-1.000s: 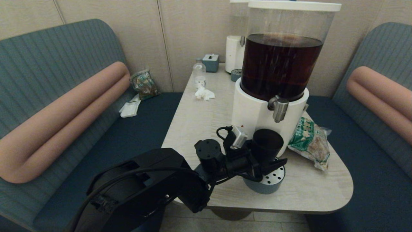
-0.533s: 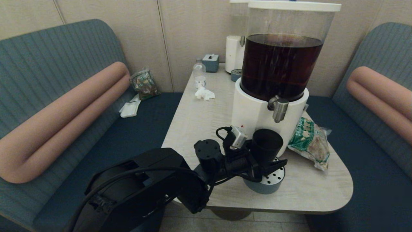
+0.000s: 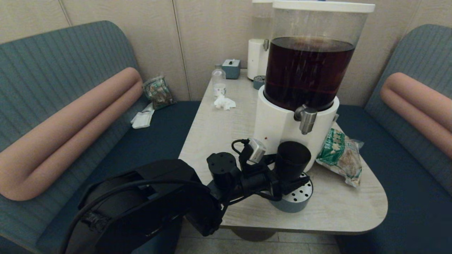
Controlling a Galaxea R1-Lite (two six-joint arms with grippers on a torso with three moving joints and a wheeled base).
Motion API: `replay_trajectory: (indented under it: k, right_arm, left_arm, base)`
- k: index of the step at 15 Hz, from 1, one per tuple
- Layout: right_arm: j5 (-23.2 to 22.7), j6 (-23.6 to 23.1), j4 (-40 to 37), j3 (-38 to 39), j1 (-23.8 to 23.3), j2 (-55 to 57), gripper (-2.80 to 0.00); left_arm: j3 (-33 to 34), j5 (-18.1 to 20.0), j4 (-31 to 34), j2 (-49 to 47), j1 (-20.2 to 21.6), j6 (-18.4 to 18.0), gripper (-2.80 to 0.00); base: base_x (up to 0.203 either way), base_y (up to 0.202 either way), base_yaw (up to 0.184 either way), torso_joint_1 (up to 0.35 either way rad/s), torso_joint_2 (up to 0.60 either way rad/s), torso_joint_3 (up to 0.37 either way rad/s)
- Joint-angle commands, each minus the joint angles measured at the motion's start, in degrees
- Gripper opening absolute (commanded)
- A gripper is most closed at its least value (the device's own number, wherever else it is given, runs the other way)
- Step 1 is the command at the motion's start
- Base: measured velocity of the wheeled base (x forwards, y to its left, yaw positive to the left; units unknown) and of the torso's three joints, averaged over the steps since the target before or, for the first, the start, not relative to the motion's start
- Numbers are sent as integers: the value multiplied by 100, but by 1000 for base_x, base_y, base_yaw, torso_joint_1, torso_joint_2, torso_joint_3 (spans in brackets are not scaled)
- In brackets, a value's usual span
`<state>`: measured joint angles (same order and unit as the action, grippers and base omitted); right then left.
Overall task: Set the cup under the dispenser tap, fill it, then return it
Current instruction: Place it under the water dispenser
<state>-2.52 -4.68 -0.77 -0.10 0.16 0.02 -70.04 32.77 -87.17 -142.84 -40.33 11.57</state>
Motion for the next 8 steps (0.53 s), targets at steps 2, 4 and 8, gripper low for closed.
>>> replay_trajectory:
  k: [2, 4, 8]
  right_arm:
    - [-3, -6, -2, 1, 2, -11, -280]
    - [-3, -6, -2, 1, 2, -11, -280]
    - [-3, -6, -2, 1, 2, -11, -280]
  left_arm:
    - [168, 28, -49, 205, 9, 3, 0]
    - [298, 28, -49, 291, 34, 3, 0]
    - [561, 19, -49, 406, 42, -23, 0]
  base:
    - [0, 0, 0, 0, 0, 0]
    - [0, 0, 0, 0, 0, 0]
    - [0, 0, 0, 0, 0, 0]
